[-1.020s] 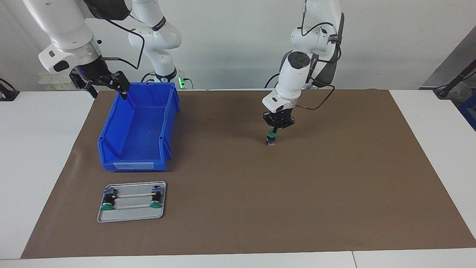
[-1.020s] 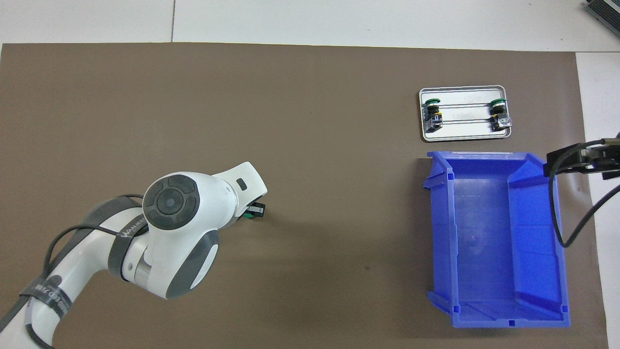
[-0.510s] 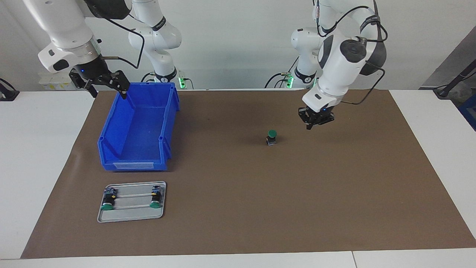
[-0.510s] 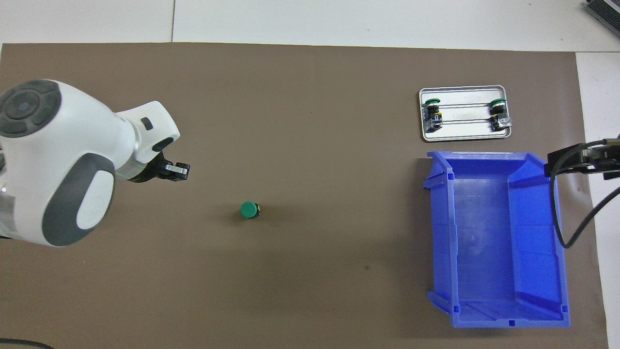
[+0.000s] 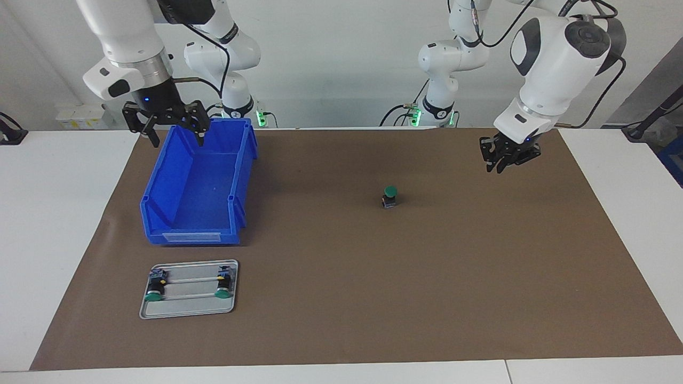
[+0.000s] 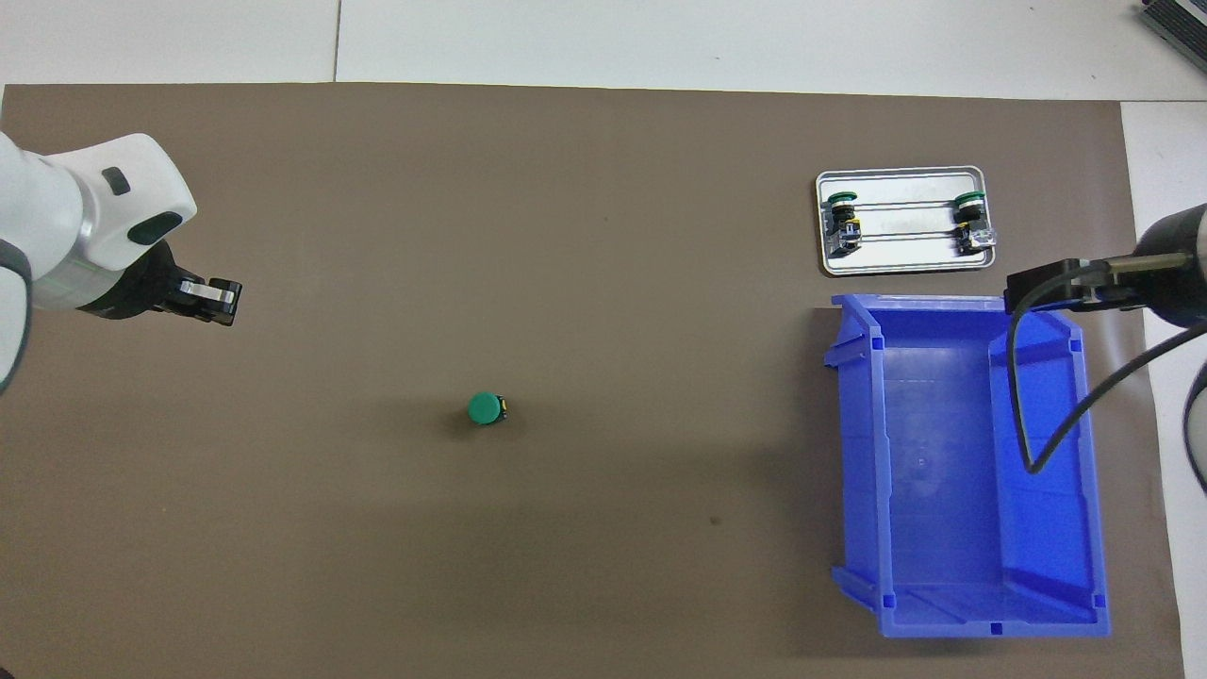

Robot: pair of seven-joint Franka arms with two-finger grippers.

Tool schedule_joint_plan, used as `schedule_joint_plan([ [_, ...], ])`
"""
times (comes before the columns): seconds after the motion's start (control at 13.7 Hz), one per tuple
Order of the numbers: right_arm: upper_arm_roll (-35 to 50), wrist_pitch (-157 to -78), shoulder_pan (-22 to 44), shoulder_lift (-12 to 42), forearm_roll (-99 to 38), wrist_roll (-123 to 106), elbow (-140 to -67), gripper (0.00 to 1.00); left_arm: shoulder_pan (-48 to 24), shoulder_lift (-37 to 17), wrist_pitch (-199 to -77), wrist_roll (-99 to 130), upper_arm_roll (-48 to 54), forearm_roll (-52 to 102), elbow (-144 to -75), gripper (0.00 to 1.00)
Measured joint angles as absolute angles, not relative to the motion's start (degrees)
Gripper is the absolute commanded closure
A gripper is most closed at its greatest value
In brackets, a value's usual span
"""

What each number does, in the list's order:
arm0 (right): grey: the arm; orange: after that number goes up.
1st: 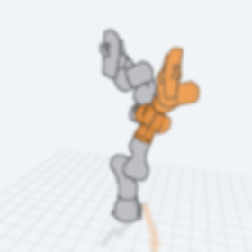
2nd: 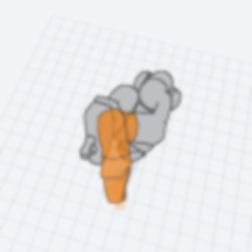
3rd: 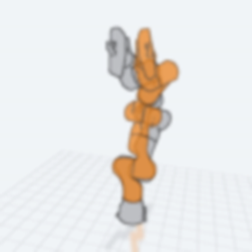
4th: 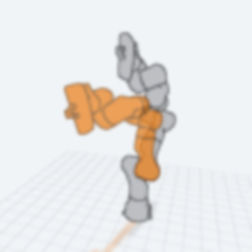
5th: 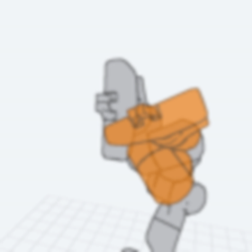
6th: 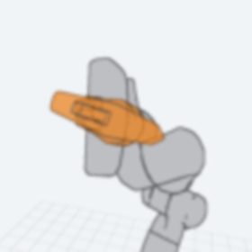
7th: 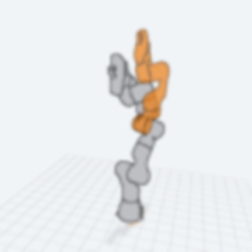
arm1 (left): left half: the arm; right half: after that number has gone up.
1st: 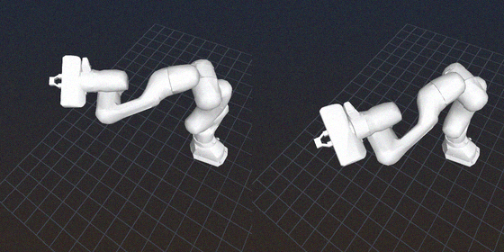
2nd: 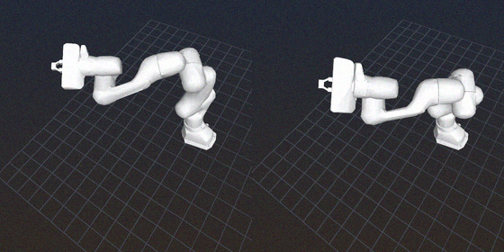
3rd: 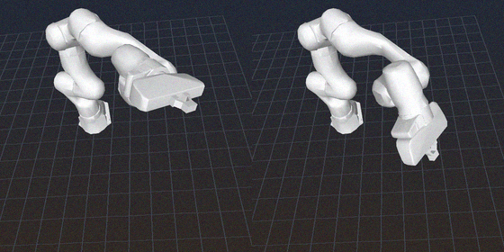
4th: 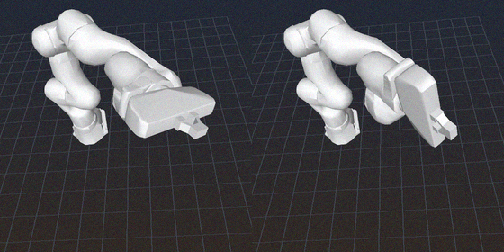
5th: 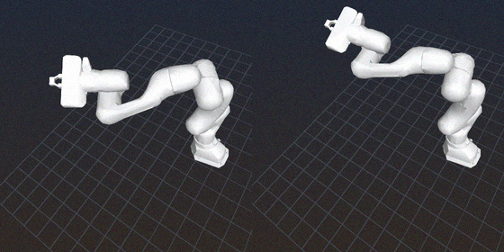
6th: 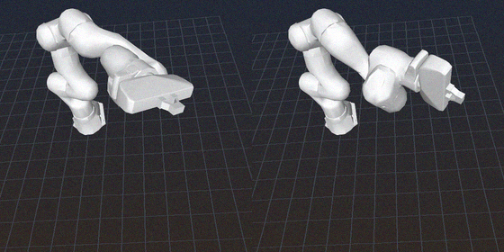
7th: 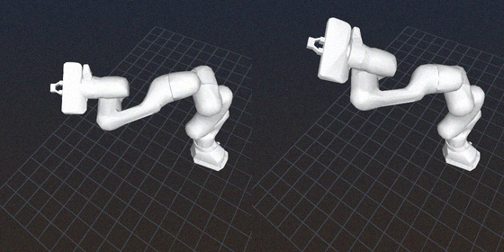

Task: Place and press button with both arms
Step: 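Grasp the green button with the right gripper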

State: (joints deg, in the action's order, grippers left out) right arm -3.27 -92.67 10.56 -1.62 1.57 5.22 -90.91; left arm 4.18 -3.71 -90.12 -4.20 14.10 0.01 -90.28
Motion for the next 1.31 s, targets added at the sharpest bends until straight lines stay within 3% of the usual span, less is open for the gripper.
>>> schedule_joint_plan([
  [0.15,-3.09,-95.33,14.76,-0.53,-0.37,10.20,-91.35,0.00,3.93,-6.22,-86.28,-3.70,14.47,-0.03,-84.46,0.23],
  [0.22,-2.96,-96.68,17.30,0.43,-1.20,12.91,-91.53,0.00,3.63,-7.26,-85.54,-3.32,14.55,-0.08,-82.67,0.00],
  [0.44,-2.70,-103.31,26.63,5.20,-2.27,22.50,-91.73,0.00,2.43,-8.71,-85.48,-0.15,14.76,-0.59,-81.52,0.00],
  [0.8,-2.54,-119.73,39.76,15.34,-2.36,35.80,-92.06,0.00,1.99,-8.22,-86.66,1.60,14.82,-0.79,-85.28,0.00],
  [1.31,-2.54,-132.25,44.86,22.72,-2.75,33.84,-94.00,0.00,1.66,-5.88,-89.09,7.05,15.05,-0.82,-89.58,0.00],
])
